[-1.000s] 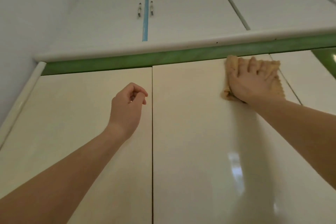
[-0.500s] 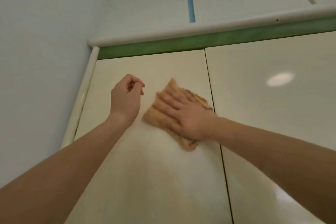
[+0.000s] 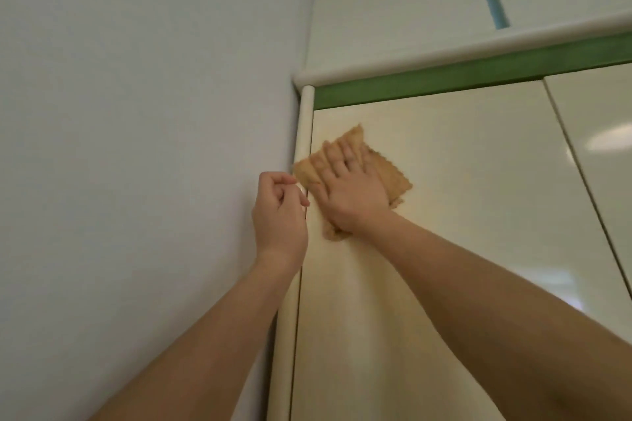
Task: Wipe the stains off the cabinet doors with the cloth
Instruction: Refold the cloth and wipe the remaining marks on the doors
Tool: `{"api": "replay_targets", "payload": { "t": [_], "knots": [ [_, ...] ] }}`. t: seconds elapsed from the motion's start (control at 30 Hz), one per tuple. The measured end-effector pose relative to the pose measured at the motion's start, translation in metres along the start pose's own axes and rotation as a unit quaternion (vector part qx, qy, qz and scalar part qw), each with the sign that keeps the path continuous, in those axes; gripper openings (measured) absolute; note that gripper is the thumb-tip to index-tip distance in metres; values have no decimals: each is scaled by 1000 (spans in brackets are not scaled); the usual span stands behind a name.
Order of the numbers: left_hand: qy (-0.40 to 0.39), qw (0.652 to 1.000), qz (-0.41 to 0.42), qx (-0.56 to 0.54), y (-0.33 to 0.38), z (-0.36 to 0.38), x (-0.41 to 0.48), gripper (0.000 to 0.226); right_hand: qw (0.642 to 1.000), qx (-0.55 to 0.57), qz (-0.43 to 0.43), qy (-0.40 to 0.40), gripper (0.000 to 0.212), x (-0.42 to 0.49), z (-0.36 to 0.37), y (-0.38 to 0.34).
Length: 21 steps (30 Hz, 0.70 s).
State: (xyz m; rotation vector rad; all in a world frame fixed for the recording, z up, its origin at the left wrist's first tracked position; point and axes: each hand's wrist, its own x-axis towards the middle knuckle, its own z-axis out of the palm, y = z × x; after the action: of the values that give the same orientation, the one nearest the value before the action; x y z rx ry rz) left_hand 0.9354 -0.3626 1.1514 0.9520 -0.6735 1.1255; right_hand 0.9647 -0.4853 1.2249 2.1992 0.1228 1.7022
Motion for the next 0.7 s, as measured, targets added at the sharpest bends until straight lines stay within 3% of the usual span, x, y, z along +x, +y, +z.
{"api": "replay_targets", "payload": {
  "t": [0.17, 0.27, 0.33, 0.4, 0.47, 0.57, 0.63, 0.7],
  "knots": [
    [62, 997, -24, -37, -2, -11, -21, 23, 978, -9, -207, -38, 66, -119, 34, -55],
    [41, 998, -41, -39, 4, -14, -29, 18, 919, -7, -382, -96, 60, -215, 49, -51],
    [28, 998, -39, -30, 7, -17, -31, 15, 891, -6, -440, -114, 60, -212, 47, -28],
    [16, 999, -23, -14, 10, -19, -30, 13, 930, -19, -362, -60, 61, -160, 27, -1],
    [5, 1000, -9, 6, 11, -19, -29, 12, 987, -22, -156, -12, 63, -91, -1, 37],
    [-27, 999, 3, 43, 15, -20, -24, 13, 995, -4, 103, 9, 63, -32, -22, 69],
    [-40, 997, 14, 62, 15, -21, -20, 14, 990, 28, 134, 20, 63, -34, -15, 40],
    [-38, 997, 21, 70, 10, -22, -21, 14, 999, 24, 38, -21, 63, -80, 7, -12]
  ]
}}
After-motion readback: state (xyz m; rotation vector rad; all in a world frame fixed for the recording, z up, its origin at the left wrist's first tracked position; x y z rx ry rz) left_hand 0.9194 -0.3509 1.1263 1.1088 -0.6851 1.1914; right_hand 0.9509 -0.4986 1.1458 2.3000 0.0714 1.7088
